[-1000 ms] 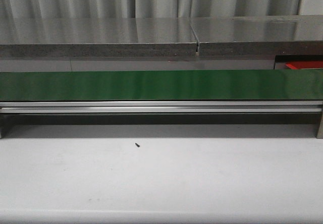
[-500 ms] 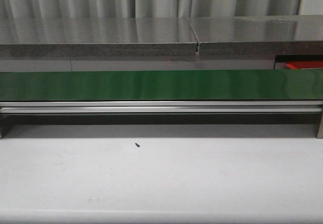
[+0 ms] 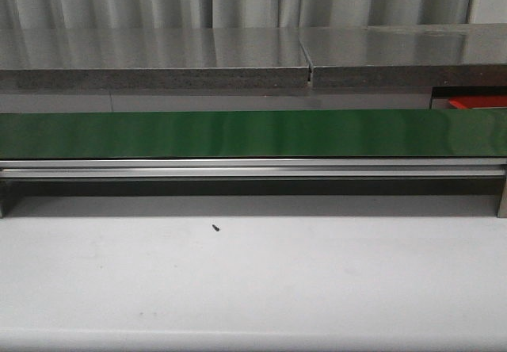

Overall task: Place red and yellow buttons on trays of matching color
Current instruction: 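Lower the red button onto the green conveyor with the left gripper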

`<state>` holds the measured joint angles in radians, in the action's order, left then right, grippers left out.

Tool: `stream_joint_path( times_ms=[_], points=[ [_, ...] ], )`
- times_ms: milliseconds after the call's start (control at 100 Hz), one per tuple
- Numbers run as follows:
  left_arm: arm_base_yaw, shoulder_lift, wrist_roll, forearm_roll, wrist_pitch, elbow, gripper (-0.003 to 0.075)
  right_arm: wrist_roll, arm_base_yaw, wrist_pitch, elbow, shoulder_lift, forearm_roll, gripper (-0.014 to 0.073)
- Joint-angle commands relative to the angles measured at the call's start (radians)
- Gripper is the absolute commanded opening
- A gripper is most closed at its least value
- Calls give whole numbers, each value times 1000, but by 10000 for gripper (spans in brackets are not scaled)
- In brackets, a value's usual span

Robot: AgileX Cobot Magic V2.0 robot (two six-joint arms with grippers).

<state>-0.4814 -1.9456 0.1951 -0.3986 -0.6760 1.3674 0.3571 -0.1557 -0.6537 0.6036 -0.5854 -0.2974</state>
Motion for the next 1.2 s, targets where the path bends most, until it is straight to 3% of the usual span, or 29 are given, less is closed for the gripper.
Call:
stream_joint_path(
  times_ms=[0,180,290,690,1190],
  points=[
    [-1,42,-11,-19,28,31,302,8,1,58,25,2,-19,-69],
    [-1,44,-11,-19,23,31,68,8,1,58,25,2,-19,-69],
    [-1,67,-9,-19,2,31,-20,8,1,58,25,2,-19,-69],
    [55,296,104,-179,-58,31,-19,8,1,58,25,2,-19,-69],
    [260,220,120,-175,-55,25,-18,8,1,58,25,2,-19,-69]
  ],
)
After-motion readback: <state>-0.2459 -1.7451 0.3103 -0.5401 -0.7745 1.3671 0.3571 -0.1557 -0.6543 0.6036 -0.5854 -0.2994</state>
